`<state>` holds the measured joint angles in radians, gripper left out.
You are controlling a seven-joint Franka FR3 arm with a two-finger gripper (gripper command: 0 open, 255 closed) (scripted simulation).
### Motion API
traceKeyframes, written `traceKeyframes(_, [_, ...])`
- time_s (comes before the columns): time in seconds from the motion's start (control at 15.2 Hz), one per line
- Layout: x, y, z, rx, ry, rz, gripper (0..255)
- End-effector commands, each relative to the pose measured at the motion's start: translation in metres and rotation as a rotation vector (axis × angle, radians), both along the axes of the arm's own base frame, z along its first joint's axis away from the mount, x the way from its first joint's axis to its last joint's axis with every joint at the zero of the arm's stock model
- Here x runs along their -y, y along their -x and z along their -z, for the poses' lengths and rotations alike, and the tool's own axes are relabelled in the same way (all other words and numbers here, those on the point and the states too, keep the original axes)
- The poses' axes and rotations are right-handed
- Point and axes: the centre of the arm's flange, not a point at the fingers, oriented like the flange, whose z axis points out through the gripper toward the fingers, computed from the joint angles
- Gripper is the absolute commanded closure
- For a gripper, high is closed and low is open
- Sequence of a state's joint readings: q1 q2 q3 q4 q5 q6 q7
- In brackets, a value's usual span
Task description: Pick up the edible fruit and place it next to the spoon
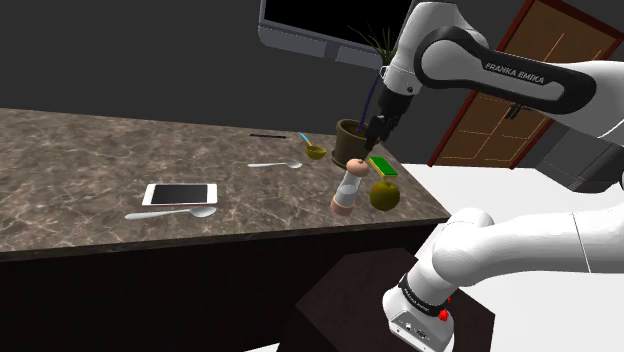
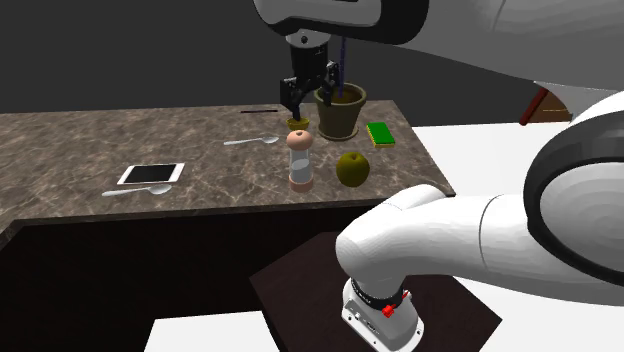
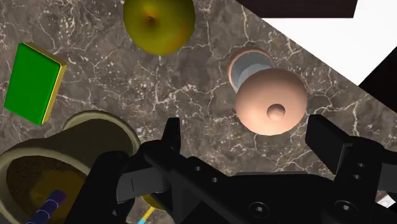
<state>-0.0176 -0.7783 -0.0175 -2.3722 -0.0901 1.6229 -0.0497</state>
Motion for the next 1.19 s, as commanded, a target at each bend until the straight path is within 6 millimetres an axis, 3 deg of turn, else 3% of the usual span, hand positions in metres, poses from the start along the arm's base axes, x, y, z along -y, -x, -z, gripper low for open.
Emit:
traceKeyframes(0.0, [0.0, 0.0, 0.0, 0.0, 0.0, 0.0, 0])
traceKeyframes(0.73, [0.105, 0.054, 0.084, -0.081, -0.05, 0.086, 0])
traceKeyframes(1.12, [0.107, 0.056, 0.112, -0.083, -0.05, 0.087, 0])
